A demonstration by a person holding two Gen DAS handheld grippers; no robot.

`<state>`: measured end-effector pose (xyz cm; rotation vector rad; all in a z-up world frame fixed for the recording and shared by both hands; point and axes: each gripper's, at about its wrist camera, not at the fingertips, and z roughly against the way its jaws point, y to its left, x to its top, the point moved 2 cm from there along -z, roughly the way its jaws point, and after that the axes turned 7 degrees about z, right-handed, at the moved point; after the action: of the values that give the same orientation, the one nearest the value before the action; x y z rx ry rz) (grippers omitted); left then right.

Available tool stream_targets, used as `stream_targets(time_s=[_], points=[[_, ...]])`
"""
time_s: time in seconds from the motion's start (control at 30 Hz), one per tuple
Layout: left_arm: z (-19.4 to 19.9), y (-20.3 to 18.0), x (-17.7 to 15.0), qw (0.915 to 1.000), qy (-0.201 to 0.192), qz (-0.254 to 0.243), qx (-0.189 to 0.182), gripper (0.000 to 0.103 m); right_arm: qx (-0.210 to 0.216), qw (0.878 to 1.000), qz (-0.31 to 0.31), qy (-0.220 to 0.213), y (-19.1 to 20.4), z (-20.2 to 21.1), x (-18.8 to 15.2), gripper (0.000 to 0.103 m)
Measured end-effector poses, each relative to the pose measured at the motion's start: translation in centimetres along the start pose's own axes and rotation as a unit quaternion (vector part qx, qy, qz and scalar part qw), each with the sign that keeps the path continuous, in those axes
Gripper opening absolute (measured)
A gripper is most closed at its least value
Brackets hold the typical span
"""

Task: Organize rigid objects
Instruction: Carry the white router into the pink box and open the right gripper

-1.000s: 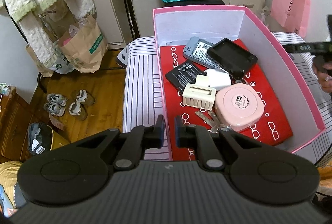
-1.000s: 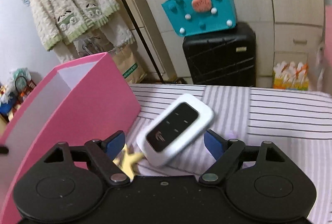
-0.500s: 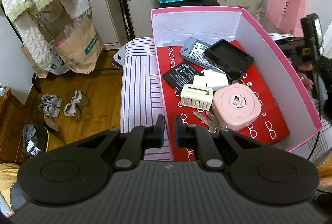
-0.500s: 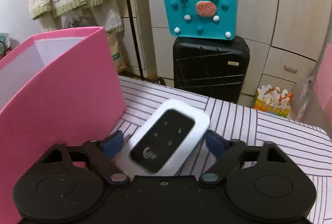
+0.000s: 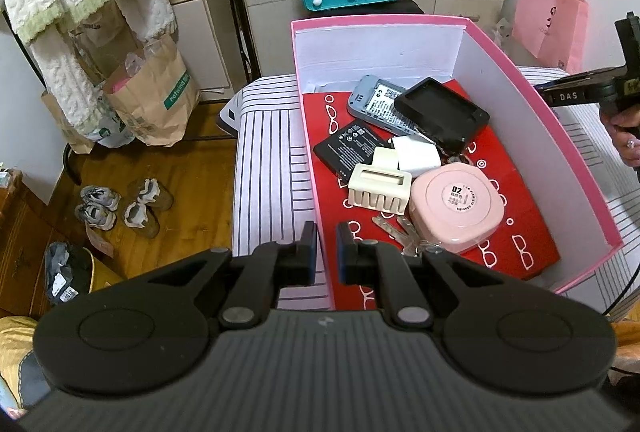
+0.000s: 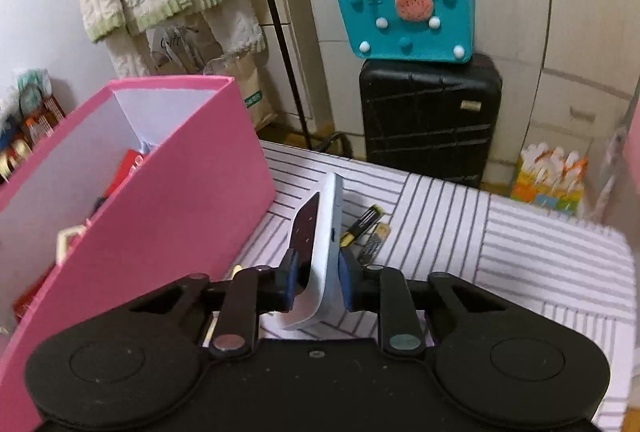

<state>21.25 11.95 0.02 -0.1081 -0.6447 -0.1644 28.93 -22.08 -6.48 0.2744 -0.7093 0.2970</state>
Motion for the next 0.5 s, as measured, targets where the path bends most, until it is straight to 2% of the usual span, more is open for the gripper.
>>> stream_targets(time_s=[0.1, 0.17, 0.33, 0.5], points=[[0.0, 0.1, 0.1, 1.0, 0.002, 0.001, 0.002, 0.009, 0.022, 0.999, -0.027, -0.006, -0.2, 0.6, 0.1, 0.014], [0.0, 0.0, 0.2, 1.0, 0.003, -0.002, 0.003, 0.009, 0.03, 0.999, -0.03, -0.005, 0.2, 1.1, 0.1, 0.013], [-0.1, -0.4, 0.2, 0.9999, 0.004, -0.011, 0.011, 0.009, 0.014, 1.0, -0.001, 0.001, 1.1, 3.2, 0.4, 0.013], [-0.2, -0.4, 0.2, 0.9999, 0.005, -0.011, 0.011, 0.009, 0.014, 1.0, 0.015, -0.02, 2.2, 7.0, 0.9, 0.013]])
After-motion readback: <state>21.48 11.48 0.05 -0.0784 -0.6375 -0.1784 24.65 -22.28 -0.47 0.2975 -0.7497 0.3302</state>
